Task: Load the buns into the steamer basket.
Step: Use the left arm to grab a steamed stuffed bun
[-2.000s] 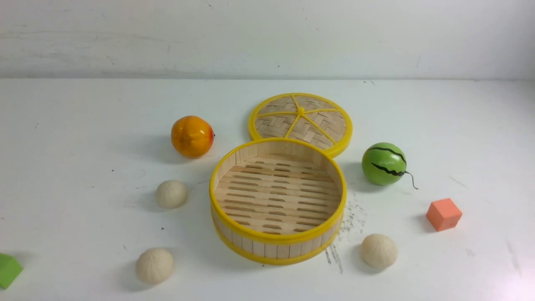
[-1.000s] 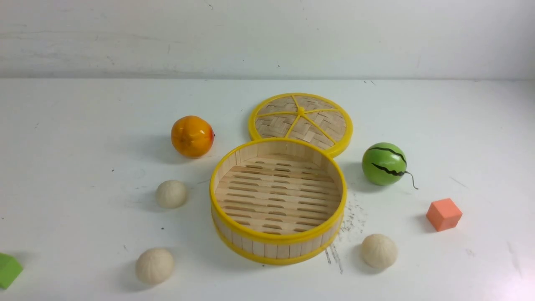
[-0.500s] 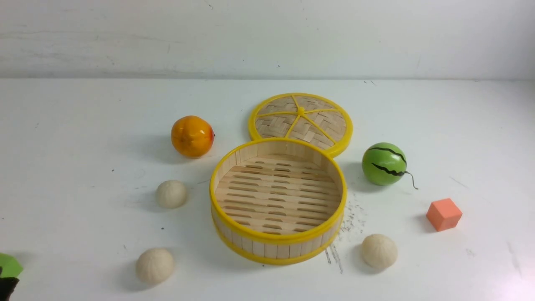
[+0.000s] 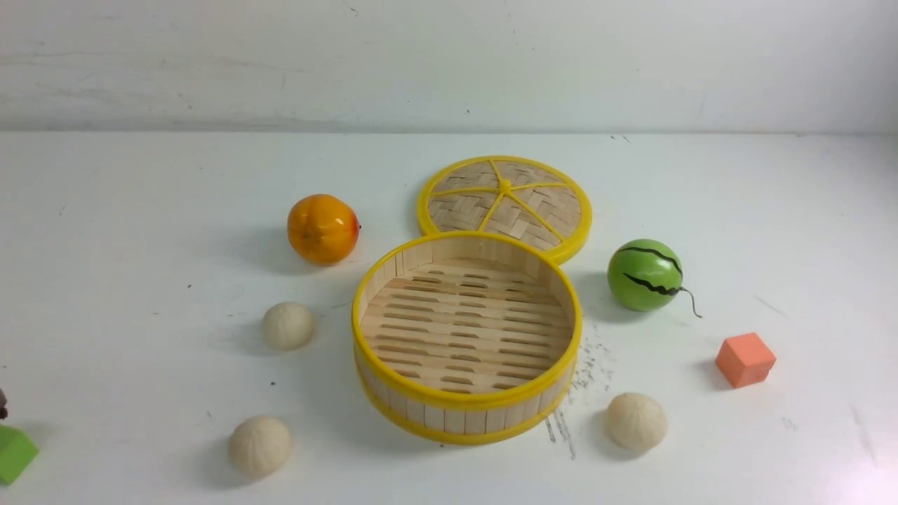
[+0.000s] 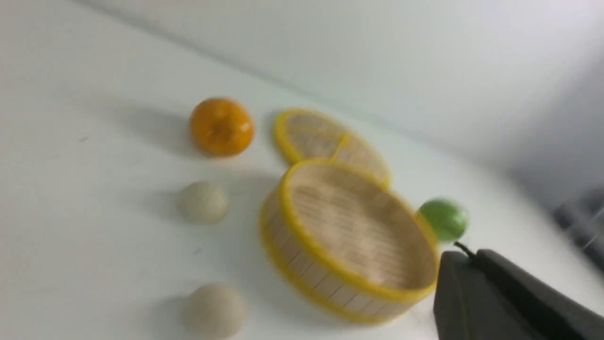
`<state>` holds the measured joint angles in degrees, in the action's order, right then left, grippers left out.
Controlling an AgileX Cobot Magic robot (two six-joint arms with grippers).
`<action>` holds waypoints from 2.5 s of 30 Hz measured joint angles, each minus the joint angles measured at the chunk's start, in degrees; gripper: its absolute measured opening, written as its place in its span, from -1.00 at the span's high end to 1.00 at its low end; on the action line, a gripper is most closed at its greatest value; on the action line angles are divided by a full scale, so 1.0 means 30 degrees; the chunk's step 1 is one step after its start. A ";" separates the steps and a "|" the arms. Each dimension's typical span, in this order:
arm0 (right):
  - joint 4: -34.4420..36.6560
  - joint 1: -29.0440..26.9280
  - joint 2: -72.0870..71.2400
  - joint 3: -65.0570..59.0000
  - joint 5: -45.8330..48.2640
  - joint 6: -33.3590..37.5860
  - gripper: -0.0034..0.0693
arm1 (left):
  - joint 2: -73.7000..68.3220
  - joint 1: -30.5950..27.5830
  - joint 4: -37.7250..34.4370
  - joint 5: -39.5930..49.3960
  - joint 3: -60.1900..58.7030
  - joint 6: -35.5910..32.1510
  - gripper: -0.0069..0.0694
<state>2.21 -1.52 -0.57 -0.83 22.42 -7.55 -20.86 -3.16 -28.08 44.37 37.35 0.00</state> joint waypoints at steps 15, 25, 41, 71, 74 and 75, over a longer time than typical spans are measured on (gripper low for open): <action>0.0000 0.0000 0.0000 0.0000 0.0000 0.0000 0.25 | -1.4197 0.4093 0.8336 0.7619 0.9779 0.2653 0.86; 0.0000 0.0000 0.0000 0.0000 0.0000 0.0000 0.25 | -2.1762 0.4219 0.8154 0.7121 1.4037 0.2883 0.34; 0.0000 0.0000 0.0000 0.0000 0.0000 0.0000 0.25 | -2.9070 0.4674 0.7964 0.5804 1.7808 0.2467 -0.55; 0.0000 0.0000 0.0000 0.0000 0.0000 0.0000 0.25 | -3.2701 0.6303 1.1924 0.2242 1.7821 0.4544 -0.06; 0.0000 0.0000 0.0000 0.0000 0.0000 0.0000 0.25 | -3.3061 0.6303 1.1680 0.2242 1.7829 0.4588 0.16; 0.0000 0.0000 0.0000 0.0000 0.0000 0.0000 0.25 | -3.3083 0.6303 1.1643 0.2283 1.7909 0.4588 0.31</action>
<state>2.21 -1.52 -0.57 -0.83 22.42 -7.55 -120.11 15.75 6.84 51.22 91.08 13.76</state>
